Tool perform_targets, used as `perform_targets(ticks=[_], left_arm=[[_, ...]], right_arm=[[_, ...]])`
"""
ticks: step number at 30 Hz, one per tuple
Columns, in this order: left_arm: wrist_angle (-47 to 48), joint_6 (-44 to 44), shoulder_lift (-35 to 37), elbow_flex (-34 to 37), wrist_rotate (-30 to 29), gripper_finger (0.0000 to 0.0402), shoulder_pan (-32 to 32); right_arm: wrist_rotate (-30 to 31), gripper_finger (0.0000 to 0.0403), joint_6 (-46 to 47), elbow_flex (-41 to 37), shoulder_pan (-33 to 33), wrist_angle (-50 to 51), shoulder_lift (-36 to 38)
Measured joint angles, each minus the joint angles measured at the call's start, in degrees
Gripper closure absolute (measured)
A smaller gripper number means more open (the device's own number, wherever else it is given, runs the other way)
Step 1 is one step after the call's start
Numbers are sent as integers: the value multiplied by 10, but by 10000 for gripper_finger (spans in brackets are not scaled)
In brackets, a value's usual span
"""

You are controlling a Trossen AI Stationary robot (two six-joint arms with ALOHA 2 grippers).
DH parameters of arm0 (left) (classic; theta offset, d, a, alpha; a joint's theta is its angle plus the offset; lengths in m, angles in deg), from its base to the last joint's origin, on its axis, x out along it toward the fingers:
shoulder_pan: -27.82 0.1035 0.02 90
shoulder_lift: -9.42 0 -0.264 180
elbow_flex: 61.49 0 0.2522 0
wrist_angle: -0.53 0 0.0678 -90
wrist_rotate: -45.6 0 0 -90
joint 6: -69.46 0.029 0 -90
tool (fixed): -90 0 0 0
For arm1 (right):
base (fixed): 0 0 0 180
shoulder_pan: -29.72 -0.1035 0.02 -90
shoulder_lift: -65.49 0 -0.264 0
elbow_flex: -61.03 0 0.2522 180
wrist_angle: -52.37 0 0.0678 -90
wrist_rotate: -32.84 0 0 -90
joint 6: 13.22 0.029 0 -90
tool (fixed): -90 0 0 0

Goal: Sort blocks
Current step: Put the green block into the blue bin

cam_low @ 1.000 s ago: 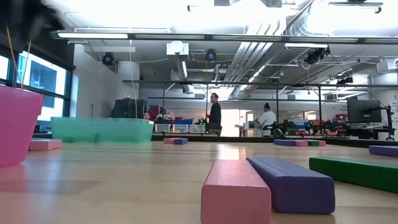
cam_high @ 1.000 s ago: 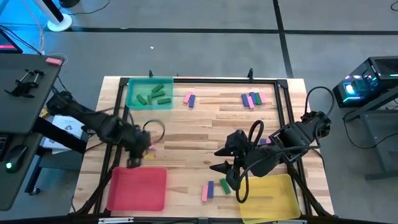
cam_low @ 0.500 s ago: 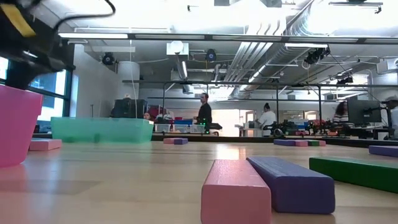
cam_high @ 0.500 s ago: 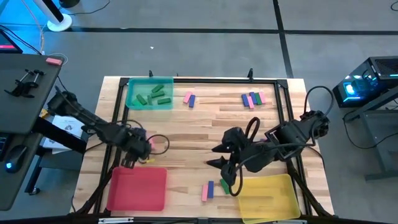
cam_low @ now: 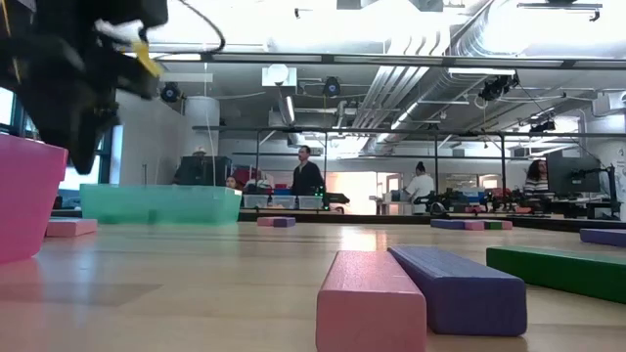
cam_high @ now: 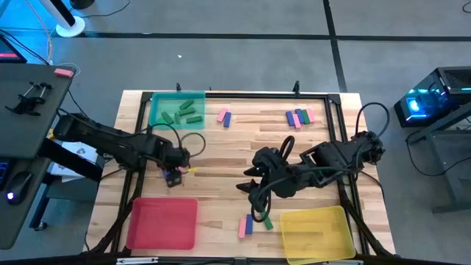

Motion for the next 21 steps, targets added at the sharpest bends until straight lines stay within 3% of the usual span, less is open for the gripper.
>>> perform_targets(ticks=[8, 14, 21], left_arm=[[2, -363, 15, 63, -59, 160, 28], [-13, -463, 18, 63, -82, 160, 25], [14, -630, 17, 66, -121, 160, -29]], right_arm=[[-12, 192, -9, 0, -3, 8, 0], [-30, 192, -47, 0, -3, 13, 0], [-58, 192, -59, 0, -2, 38, 0]])
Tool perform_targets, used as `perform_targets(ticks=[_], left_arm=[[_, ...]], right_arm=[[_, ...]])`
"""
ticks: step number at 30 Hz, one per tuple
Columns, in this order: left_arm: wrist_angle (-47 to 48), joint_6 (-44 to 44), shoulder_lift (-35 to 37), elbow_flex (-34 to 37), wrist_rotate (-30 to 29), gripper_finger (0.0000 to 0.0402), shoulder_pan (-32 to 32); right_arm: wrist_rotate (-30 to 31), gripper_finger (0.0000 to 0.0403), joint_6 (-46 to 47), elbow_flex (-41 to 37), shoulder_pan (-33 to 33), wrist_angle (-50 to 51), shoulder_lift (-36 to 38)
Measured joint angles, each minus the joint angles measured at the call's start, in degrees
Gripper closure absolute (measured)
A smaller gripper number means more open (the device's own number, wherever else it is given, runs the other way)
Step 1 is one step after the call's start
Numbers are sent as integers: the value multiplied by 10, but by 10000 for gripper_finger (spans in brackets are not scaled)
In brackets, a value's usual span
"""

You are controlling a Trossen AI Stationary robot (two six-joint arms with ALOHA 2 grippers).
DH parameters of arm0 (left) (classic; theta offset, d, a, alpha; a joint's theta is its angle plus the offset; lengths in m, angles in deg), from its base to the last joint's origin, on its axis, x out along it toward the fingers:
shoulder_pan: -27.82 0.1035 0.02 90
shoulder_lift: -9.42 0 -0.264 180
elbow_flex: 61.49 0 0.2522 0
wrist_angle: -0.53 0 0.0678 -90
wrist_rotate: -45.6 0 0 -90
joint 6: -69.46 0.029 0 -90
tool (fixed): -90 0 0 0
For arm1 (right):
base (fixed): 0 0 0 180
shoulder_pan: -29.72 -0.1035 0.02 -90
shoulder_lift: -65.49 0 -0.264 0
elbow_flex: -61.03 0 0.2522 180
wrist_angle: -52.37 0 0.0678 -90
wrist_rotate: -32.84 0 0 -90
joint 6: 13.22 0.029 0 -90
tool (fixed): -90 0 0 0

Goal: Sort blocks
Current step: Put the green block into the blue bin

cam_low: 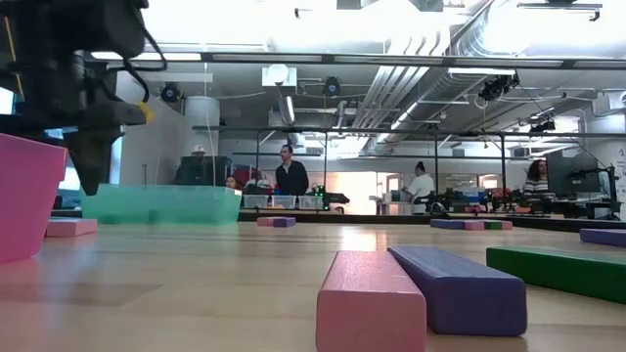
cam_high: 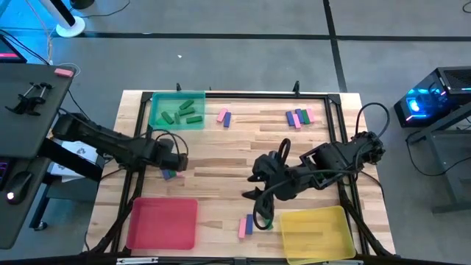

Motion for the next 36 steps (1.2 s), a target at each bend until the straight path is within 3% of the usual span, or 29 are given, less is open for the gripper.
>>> perform_targets(ticks=[7, 19, 36], left_arm=[[-1, -139, -7, 0, -48, 161, -24], [-15, -221, -62, 0, -35, 216, -51], [-14, -324, -135, -3, -16, 217, -98]], right_arm=[[-3, 192, -23, 0, 0, 13, 0], [-7, 192, -44, 0, 0, 26, 0], [-6, 192, -57, 0, 0, 49, 0]])
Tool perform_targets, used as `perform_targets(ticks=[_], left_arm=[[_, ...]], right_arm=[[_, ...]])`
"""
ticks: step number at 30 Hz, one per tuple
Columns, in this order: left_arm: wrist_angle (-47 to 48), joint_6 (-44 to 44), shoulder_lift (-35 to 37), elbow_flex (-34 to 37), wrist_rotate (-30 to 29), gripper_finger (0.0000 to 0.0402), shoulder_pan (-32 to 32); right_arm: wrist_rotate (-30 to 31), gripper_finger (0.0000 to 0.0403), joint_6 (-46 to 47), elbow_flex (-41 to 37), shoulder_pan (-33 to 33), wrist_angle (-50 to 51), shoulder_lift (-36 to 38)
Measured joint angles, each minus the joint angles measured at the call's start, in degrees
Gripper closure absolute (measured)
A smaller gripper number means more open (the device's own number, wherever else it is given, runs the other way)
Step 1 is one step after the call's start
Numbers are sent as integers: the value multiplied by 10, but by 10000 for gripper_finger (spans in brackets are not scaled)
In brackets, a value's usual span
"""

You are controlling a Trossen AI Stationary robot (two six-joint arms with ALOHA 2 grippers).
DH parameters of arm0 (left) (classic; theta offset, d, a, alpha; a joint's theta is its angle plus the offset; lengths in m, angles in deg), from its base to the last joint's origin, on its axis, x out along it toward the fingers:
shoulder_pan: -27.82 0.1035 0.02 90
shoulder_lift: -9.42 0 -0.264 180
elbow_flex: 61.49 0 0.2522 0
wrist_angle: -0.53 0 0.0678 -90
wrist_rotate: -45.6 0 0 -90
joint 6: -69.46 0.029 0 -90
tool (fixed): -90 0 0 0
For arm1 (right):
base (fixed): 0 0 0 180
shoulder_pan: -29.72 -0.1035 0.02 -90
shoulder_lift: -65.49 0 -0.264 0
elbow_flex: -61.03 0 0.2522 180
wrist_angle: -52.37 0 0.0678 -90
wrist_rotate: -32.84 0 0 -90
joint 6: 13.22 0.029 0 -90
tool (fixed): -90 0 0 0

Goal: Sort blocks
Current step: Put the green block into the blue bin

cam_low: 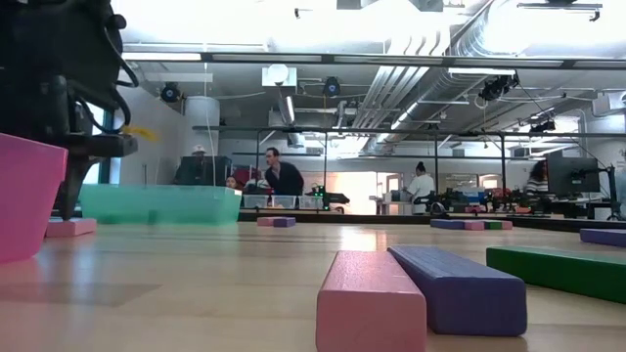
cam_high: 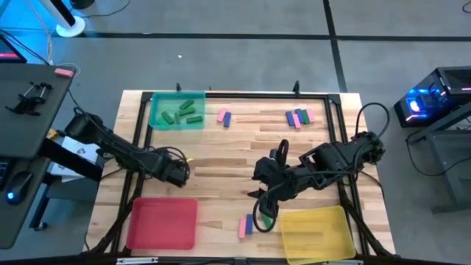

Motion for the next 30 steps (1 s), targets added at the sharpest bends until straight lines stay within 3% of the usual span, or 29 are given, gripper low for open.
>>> perform_targets(ticks=[8, 19, 30], left_arm=[[-37, 0, 3, -6, -45, 217, 7], [-29, 76, 4, -9, -32, 217, 20], [-23, 98, 12, -5, -22, 217, 16]], right_arm=[[0, 192, -2, 0, 0, 0, 0], [0, 192, -2, 0, 0, 0, 0], [0, 192, 19, 0, 0, 0, 0]])
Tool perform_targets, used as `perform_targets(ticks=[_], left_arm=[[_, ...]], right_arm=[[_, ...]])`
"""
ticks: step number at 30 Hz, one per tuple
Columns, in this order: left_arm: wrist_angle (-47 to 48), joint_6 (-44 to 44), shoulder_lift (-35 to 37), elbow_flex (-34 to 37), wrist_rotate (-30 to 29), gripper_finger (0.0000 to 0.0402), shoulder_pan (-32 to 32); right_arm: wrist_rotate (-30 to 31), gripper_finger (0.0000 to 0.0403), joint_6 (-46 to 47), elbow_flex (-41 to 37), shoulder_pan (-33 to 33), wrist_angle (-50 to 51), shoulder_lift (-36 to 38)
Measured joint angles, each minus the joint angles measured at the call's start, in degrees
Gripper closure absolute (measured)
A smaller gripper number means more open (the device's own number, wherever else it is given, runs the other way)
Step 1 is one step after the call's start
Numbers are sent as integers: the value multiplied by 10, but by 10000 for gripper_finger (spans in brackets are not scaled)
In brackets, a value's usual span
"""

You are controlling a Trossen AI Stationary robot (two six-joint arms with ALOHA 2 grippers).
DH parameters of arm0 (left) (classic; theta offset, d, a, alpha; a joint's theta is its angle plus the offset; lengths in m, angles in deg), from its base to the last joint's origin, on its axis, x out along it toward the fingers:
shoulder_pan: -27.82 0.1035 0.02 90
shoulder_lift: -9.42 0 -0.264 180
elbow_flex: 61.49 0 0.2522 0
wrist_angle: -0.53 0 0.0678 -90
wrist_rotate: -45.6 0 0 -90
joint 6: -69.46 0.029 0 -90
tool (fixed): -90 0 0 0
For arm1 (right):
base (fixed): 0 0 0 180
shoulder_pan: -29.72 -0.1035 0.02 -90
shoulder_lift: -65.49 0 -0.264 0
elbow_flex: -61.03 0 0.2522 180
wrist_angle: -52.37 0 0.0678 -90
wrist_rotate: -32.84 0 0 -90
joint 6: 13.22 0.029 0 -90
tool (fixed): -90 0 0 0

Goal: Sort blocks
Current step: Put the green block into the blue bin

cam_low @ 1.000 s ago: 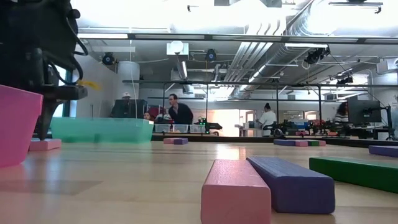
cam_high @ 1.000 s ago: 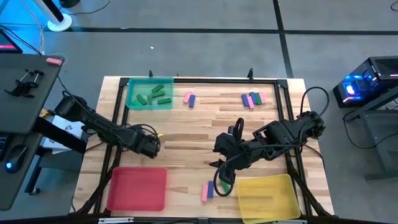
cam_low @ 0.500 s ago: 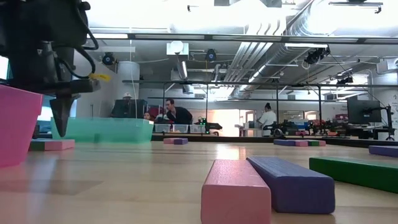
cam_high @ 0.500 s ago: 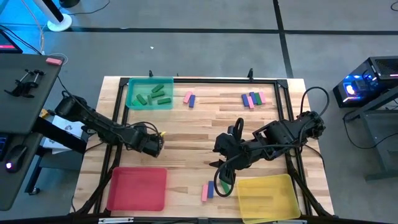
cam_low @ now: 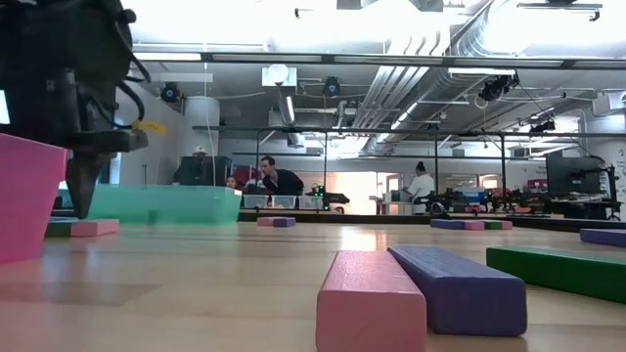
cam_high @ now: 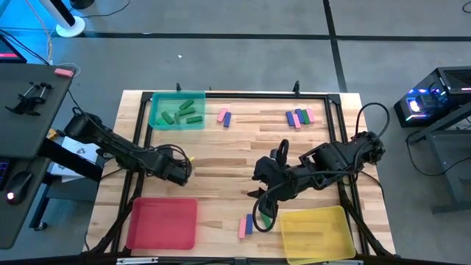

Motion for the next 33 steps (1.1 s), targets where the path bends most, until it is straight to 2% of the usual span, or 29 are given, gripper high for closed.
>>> perform_targets(ticks=[8, 16, 21, 28, 33], left_arm=[[6, -5, 24, 0, -12, 217, 0], [-69, 45, 7, 0, -32, 218, 12], [-65, 47, -5, 0, -32, 218, 16], [-5, 26, -6, 0, -15, 218, 10], [-9, 31, -5, -3, -12, 218, 7]], right_arm=[[11, 192, 1, 0, 1, 0, 0], [11, 192, 1, 0, 8, 0, 0], [11, 192, 2, 0, 9, 0, 0], [11, 192, 7, 0, 9, 0, 0], [18, 192, 7, 0, 9, 0, 0]])
